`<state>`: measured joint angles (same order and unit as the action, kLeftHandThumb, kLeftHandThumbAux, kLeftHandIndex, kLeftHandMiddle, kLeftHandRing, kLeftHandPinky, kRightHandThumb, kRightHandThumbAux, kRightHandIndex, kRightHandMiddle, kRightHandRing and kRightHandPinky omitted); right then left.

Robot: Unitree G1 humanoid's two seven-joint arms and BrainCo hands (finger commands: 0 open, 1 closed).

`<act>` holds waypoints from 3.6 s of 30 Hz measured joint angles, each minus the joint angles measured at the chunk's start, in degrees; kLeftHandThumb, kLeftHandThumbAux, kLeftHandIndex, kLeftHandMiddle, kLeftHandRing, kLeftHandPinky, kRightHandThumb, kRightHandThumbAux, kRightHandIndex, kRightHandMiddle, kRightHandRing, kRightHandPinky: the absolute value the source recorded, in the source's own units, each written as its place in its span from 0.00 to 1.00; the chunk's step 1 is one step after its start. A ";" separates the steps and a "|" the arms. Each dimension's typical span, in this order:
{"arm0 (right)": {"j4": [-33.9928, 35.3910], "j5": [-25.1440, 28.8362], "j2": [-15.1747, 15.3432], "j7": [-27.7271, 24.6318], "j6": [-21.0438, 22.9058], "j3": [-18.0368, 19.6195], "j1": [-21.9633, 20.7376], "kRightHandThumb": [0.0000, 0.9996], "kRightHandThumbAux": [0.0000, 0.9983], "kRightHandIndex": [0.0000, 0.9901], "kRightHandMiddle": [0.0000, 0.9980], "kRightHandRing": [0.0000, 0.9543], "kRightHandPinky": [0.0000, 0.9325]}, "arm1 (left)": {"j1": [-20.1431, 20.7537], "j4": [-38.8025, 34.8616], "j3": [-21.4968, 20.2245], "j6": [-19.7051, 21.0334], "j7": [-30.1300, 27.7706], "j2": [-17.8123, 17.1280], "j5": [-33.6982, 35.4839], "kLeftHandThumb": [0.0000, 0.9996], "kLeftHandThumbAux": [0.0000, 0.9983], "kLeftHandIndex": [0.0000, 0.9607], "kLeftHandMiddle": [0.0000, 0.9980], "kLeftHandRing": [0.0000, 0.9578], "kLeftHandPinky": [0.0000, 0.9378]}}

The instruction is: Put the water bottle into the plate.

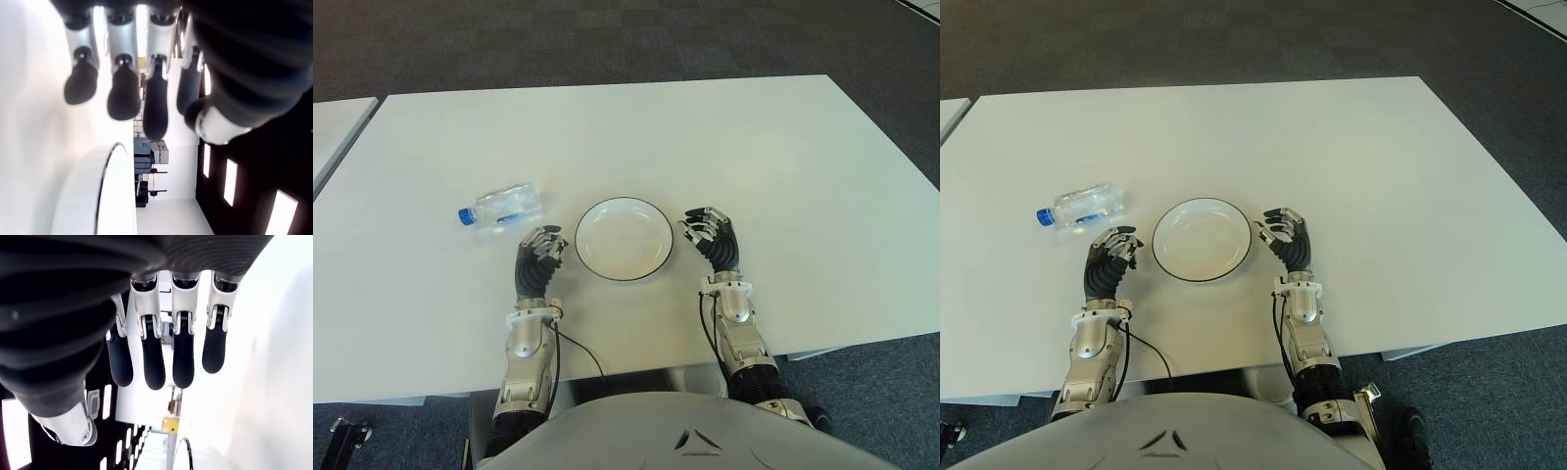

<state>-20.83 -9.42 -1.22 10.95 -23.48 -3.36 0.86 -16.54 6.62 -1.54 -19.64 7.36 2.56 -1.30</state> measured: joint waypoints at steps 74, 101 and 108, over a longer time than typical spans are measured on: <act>1.24 -0.47 -1.45 0.81 2.22 -0.44 0.74 0.70 0.74 0.42 0.41 0.41 0.42 | 30.75 12.24 5.99 52.42 7.32 -24.01 -60.11 0.58 0.15 0.00 0.00 0.00 0.00; 1.28 -0.31 -1.43 0.98 2.22 -0.09 1.10 0.71 0.74 0.42 0.41 0.40 0.41 | 49.53 51.79 17.18 43.23 9.51 -28.57 -50.20 0.65 0.13 0.00 0.00 0.00 0.00; 1.42 -0.26 -1.44 0.96 2.23 -0.05 1.19 0.71 0.74 0.42 0.41 0.40 0.40 | 53.71 60.06 20.62 38.27 9.54 -28.76 -48.16 0.64 0.14 0.00 0.00 0.00 0.00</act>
<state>-19.41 -9.68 -2.66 11.91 -21.25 -3.41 2.05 37.17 66.67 19.08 18.62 16.90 -26.19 -49.46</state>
